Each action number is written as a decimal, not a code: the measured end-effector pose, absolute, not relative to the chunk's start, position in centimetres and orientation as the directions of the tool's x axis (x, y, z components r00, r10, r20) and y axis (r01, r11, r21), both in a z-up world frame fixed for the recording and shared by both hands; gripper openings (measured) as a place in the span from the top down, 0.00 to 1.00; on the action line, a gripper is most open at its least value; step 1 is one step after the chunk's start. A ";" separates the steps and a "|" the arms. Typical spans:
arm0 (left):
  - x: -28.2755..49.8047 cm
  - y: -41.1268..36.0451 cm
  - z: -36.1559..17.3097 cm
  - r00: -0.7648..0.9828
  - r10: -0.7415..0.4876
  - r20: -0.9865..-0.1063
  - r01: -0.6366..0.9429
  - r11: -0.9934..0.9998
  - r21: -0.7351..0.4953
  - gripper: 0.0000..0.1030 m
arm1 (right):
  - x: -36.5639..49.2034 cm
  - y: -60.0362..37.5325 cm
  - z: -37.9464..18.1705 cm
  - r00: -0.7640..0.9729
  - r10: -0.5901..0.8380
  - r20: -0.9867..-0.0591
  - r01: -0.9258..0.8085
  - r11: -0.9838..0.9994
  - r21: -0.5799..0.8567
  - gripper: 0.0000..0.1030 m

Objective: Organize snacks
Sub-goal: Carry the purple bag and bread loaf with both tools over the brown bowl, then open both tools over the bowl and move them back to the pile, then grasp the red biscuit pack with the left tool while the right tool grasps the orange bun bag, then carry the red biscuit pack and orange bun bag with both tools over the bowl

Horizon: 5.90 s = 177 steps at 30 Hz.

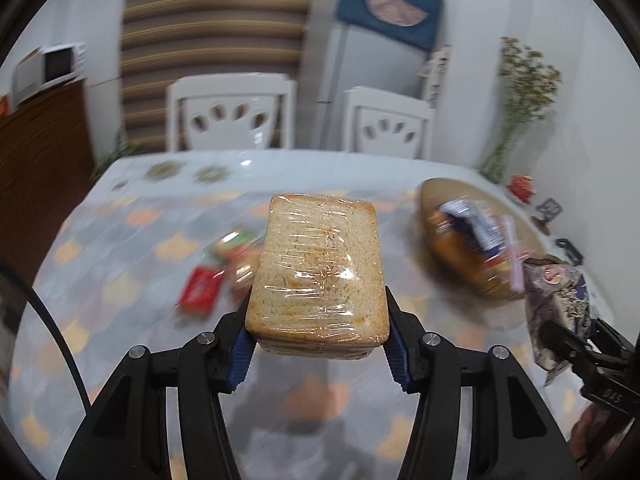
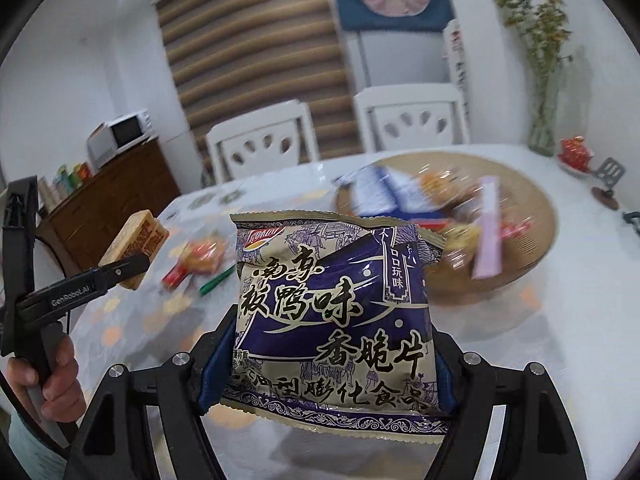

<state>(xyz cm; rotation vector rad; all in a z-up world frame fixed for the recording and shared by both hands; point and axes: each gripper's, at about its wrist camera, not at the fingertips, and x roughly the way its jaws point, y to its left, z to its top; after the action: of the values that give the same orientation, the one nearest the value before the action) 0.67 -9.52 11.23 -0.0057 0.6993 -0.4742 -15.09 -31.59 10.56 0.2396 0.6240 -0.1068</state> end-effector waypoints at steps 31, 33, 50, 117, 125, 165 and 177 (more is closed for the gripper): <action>7.4 -25.9 18.0 0.528 -0.616 -0.585 0.645 0.739 -0.195 0.27 | -9.6 -45.7 14.9 0.768 -0.200 -0.608 0.460 0.833 0.308 0.20; 7.0 -23.0 18.6 0.560 -0.598 -0.574 0.613 0.765 -0.199 0.27 | -9.9 -45.1 15.1 0.780 -0.174 -0.601 0.441 0.834 0.332 0.20; 3.5 2.2 9.1 0.710 -0.216 -0.670 0.143 0.976 -0.163 0.27 | -8.5 -26.2 13.0 0.769 0.163 -0.618 -0.006 0.969 0.248 0.19; 11.1 -1.0 1.0 0.536 -0.293 -0.792 0.290 0.945 -0.154 0.70 | 3.3 -20.0 4.7 0.494 0.305 -0.814 -0.291 0.940 0.176 0.51; 2.3 -2.1 1.1 0.504 -0.297 -0.811 0.368 0.923 -0.109 0.70 | -2.7 -26.0 2.6 0.406 0.389 -0.827 0.008 0.903 0.429 0.46; -0.8 0.2 1.7 0.632 -0.294 -0.717 0.265 0.952 -0.156 0.70 | -8.4 -21.6 1.1 0.526 0.255 -0.812 -0.298 0.949 0.106 0.19; -0.9 0.1 1.6 0.632 -0.293 -0.717 0.269 0.951 -0.151 0.70 | -8.7 -20.9 1.2 0.519 0.227 -0.824 -0.312 0.948 0.065 0.19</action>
<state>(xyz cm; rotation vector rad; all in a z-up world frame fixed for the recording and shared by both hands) -0.88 0.10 1.65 -0.0305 0.8261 -0.3217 -8.72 -20.90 1.20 -0.0953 0.9730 0.3241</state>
